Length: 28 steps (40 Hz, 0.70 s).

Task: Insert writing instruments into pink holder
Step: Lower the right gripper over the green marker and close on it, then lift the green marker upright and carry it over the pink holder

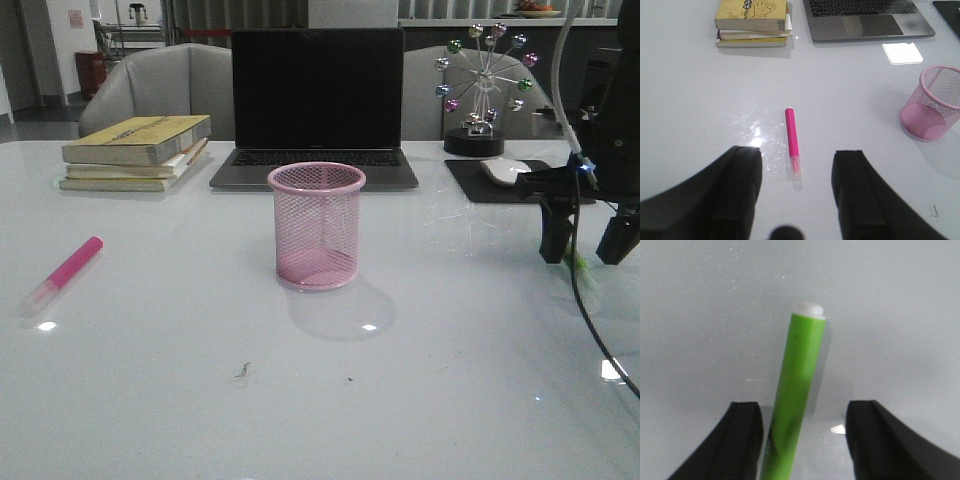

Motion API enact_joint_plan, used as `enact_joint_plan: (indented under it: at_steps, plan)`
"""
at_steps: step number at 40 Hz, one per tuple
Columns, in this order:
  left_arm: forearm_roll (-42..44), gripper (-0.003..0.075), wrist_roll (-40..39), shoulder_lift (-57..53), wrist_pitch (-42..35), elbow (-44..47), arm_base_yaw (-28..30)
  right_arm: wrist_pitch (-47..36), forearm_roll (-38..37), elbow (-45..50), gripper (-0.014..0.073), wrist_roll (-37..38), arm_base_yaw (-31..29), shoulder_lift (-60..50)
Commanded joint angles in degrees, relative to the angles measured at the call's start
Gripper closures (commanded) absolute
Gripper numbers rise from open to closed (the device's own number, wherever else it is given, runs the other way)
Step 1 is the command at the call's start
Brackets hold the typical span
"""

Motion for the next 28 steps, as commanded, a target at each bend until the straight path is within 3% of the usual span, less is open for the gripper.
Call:
enact_joint_plan:
  at_steps: [1,4,8,16,28]
  plan:
    - [-1.2,0.0316,-0.3,-0.2,-3.6,-2.1,-0.3,-0.6,0.4,-1.3,0.0275,-0.1,-0.4,-2.2]
    - [-1.2,0.0316,-0.3,-0.2,-3.6,-2.1,-0.3,-0.6,0.4,-1.3,0.0437,-0.1,-0.4,-2.2]
    - [-1.2,0.0316,-0.3,-0.2,-3.6,-2.1,-0.3,-0.5,0.4,-1.3,0.0581,-0.1,-0.4,-2.2]
    - [-1.2,0.0316,-0.3,-0.2,-3.6,-2.1,-0.3,-1.4,3.2,-1.3,0.0557,-0.1,-0.2,-3.8]
    - [-1.2,0.0316,-0.3,-0.2,-3.6,-2.1,-0.3,-11.3,3.3,-1.3,0.0557,-4.9,4.6,-15.8]
